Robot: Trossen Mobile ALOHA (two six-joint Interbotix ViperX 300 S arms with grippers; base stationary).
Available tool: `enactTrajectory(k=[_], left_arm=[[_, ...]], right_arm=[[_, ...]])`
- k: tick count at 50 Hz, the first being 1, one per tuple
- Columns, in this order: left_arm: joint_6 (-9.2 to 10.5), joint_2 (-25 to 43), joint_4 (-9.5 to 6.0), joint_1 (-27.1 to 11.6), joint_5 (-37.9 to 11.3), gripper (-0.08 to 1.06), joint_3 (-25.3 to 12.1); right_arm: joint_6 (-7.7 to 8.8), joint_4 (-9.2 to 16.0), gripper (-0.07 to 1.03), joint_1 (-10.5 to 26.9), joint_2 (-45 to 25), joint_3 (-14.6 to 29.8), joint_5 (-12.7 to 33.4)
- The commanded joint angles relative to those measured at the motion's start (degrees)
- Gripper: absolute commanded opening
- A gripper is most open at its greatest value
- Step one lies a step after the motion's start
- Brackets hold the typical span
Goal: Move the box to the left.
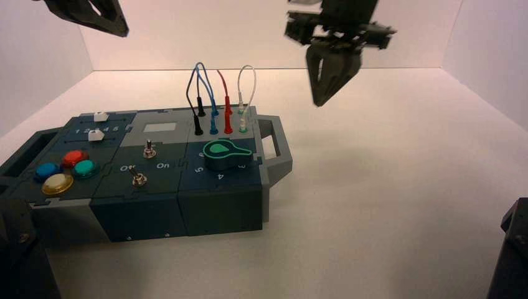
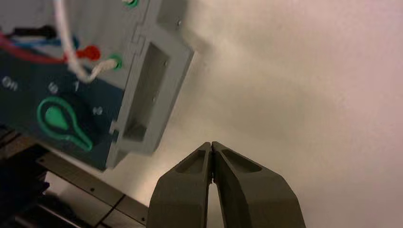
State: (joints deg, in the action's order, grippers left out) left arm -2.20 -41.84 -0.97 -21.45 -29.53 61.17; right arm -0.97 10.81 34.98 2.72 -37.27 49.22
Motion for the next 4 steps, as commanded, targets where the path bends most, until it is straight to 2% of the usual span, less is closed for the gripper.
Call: enactTrajectory(k=[1, 4], left_arm=[[-0.44, -0.35, 0.18, 1.93, 1.49, -0.03, -0.79], [-0.53, -0.44, 0.18, 2.02, 1.49, -0.03, -0.79]], right_arm=[[0.09, 0.53, -0.02, 0.09, 5.19, -2.2, -1.23], [0.18, 0.62, -0.02, 0.09, 6.59, -3.6, -1.85]])
